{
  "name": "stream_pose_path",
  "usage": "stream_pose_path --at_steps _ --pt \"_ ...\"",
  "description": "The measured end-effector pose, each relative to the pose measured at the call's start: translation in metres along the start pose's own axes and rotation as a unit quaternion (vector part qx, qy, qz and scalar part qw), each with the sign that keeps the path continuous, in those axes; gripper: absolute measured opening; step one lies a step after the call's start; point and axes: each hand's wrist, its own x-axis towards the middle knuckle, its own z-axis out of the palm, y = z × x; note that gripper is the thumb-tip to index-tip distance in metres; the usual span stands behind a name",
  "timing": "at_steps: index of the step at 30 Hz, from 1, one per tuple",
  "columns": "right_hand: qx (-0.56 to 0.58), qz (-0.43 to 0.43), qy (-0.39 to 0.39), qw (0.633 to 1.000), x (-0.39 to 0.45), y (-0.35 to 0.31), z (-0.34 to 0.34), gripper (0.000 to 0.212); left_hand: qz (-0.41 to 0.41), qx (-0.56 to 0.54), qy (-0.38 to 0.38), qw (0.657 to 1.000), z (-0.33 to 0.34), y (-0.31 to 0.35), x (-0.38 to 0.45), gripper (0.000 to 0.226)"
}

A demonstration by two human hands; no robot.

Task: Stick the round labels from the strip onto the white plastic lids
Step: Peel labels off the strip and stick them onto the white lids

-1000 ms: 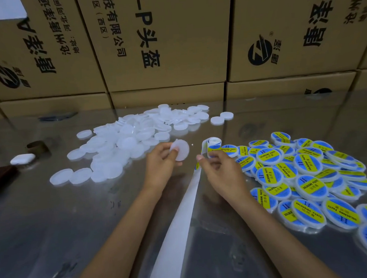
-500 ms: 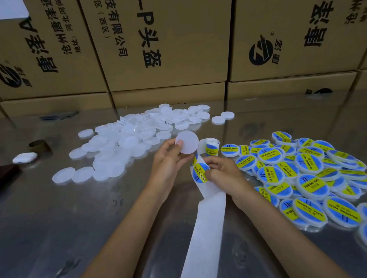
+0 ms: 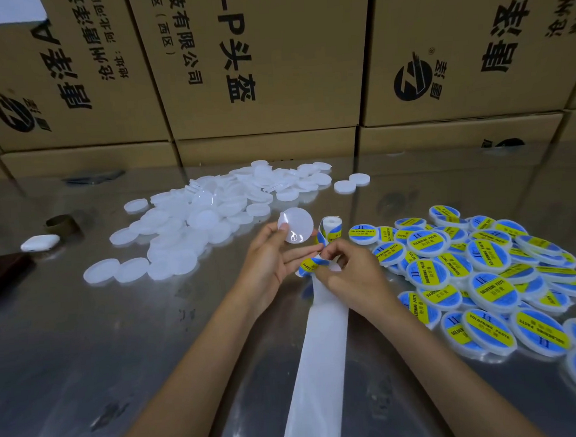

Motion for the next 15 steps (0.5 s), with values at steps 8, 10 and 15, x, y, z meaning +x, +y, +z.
stream_pose_path --at_steps 8,10,15 --pt "-0.168 -0.235 -0.006 0.957 -0.004 -0.007 -0.004 0.031 -0.009 0.005 0.005 1.0 -0.002 -0.004 0.0 0.018" --pt "-0.154 -0.243 -0.011 0.958 -0.007 -0.011 -0.004 0.025 -0.012 0.006 0.009 1.0 -0.002 -0.004 -0.001 0.015" --pt "0.013 -0.216 -0.036 0.976 -0.014 -0.026 -0.004 0.012 -0.013 0.045 0.052 0.998 0.0 -0.009 0.0 0.015"
